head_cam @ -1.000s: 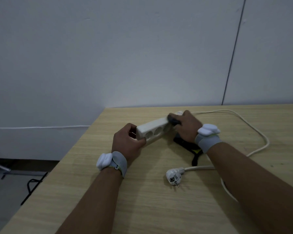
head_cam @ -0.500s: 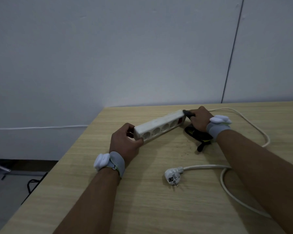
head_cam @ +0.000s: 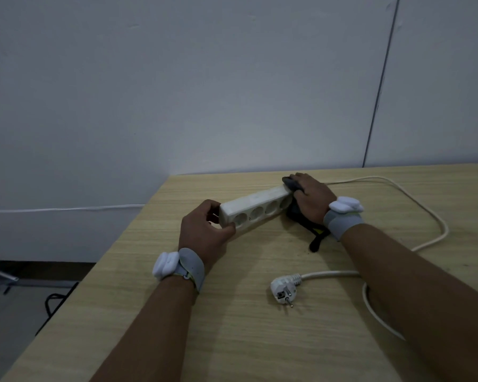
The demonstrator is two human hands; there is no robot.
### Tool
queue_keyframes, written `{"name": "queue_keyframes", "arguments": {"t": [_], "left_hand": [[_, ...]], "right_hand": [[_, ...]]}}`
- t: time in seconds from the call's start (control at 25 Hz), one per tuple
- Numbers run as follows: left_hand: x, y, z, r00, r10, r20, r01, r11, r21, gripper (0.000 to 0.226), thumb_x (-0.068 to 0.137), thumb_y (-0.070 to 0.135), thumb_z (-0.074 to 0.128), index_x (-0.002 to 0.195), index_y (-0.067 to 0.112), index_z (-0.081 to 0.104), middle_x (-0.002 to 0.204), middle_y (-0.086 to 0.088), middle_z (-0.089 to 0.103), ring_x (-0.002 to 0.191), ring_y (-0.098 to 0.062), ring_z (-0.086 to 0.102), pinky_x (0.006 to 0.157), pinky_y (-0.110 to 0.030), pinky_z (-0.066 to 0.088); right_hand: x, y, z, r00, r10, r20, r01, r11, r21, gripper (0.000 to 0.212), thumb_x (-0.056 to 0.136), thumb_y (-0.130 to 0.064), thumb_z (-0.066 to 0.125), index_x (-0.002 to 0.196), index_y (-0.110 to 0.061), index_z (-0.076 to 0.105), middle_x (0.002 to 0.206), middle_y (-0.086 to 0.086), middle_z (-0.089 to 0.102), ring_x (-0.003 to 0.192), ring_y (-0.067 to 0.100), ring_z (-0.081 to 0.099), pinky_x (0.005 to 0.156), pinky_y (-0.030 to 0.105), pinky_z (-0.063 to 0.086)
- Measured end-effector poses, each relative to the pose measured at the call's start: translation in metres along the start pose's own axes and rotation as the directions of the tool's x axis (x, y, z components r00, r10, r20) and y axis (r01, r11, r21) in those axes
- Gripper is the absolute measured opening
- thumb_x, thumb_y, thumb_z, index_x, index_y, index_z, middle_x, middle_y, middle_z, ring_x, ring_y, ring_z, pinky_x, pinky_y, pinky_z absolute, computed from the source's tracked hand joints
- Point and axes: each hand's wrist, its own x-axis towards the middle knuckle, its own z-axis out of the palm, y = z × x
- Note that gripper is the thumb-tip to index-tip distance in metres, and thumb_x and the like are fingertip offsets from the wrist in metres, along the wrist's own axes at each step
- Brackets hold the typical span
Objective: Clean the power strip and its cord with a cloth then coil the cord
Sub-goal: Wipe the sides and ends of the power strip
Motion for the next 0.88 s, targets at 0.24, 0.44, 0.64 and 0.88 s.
{"name": "queue_keyframes", "arguments": {"t": [0.24,0.44,0.64,0.88], "left_hand": [[0.000,0.001,-0.003,1.000,-0.019,0.015,0.019,1.000,0.012,0.029,0.066,0.020,0.082,0.088,0.027,0.065,0.079,0.018,0.064,0.070,0.009,0.060,0.061,-0.005,0.045],[-0.001,0.004,-0.003,0.999,-0.006,0.037,0.005,0.999,0.042,0.029,0.068,0.025,0.083,0.091,0.026,0.066,0.081,0.016,0.065,0.073,0.007,0.061,0.065,-0.007,0.047],[-0.002,0.008,-0.002,0.999,0.015,0.036,-0.018,0.997,0.075,0.029,0.069,0.028,0.083,0.094,0.022,0.069,0.082,0.010,0.068,0.075,-0.005,0.065,0.071,-0.025,0.054],[-0.006,0.012,-0.002,0.999,0.030,0.013,-0.030,0.997,0.070,0.012,0.079,0.029,0.076,0.087,0.023,0.069,0.072,0.014,0.063,0.069,0.002,0.059,0.067,-0.026,0.051]], "right_hand": [[-0.006,-0.020,0.004,0.986,-0.170,0.003,0.169,0.985,-0.042,0.044,0.098,-0.039,0.035,0.138,-0.026,0.047,0.146,0.000,0.043,0.135,0.024,0.035,0.113,0.044,0.022],[-0.014,-0.044,0.013,0.969,-0.247,0.020,0.247,0.968,-0.032,0.045,0.099,-0.041,0.030,0.137,-0.025,0.048,0.146,-0.002,0.043,0.136,0.020,0.034,0.114,0.045,0.018],[-0.024,-0.068,0.017,0.947,-0.319,0.042,0.320,0.947,-0.029,0.042,0.100,-0.036,0.035,0.140,-0.026,0.044,0.147,-0.003,0.041,0.138,0.018,0.031,0.117,0.043,0.012],[-0.044,-0.100,0.031,0.905,-0.426,0.015,0.426,0.904,-0.035,0.047,0.098,-0.037,0.040,0.143,-0.024,0.040,0.146,0.001,0.043,0.136,0.020,0.033,0.117,0.041,0.007]]}}
